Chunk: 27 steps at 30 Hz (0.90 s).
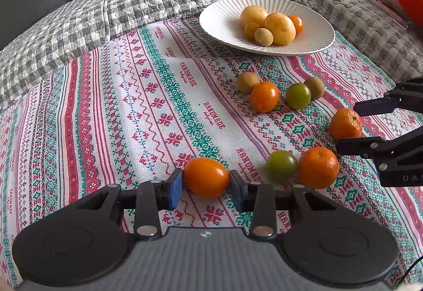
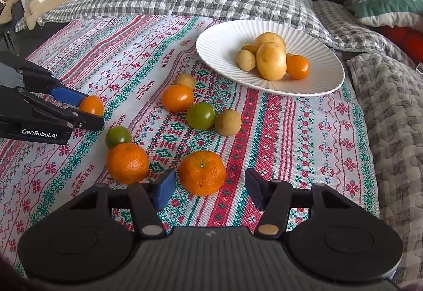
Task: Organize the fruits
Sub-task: 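Grasp an orange tomato with the left tool while the right tool grasps a mandarin, then carry the tomato and mandarin onto the white plate and open both tools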
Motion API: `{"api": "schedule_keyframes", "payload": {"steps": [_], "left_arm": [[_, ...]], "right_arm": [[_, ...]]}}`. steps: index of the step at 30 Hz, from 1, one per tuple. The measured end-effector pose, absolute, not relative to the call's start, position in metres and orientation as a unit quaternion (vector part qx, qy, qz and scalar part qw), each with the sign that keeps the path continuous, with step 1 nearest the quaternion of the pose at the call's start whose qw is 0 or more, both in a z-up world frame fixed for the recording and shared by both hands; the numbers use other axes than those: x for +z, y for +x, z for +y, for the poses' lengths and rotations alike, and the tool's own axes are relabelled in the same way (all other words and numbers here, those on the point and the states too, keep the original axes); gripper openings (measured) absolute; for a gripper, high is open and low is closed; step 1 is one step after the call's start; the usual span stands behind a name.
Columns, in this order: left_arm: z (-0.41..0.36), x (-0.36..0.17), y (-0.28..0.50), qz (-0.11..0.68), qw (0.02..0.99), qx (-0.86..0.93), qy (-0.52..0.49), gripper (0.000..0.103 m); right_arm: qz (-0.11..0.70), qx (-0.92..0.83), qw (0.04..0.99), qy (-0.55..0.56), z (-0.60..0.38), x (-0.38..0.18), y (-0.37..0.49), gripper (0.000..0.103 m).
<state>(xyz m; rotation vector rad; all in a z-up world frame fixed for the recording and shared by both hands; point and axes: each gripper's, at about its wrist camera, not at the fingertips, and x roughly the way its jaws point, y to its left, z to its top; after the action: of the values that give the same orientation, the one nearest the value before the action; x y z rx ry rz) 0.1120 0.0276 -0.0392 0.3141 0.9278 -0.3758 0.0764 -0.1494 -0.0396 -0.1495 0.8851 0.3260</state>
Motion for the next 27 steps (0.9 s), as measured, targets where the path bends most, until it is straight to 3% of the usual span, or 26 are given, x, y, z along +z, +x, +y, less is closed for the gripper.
{"api": "schedule_keyframes", "payload": {"steps": [9,27], "left_arm": [[0.026,-0.037,0.112,0.439,0.867,-0.183,0.147,0.031],[0.016,-0.025,0.108,0.409,0.883,-0.189,0.131,0.031]], "right_arm": [[0.422,0.176,0.886,-0.072,-0.146,-0.037,0.075,0.034],[0.415,0.173,0.892,-0.041,-0.156,-0.027,0.078,0.033]]}}
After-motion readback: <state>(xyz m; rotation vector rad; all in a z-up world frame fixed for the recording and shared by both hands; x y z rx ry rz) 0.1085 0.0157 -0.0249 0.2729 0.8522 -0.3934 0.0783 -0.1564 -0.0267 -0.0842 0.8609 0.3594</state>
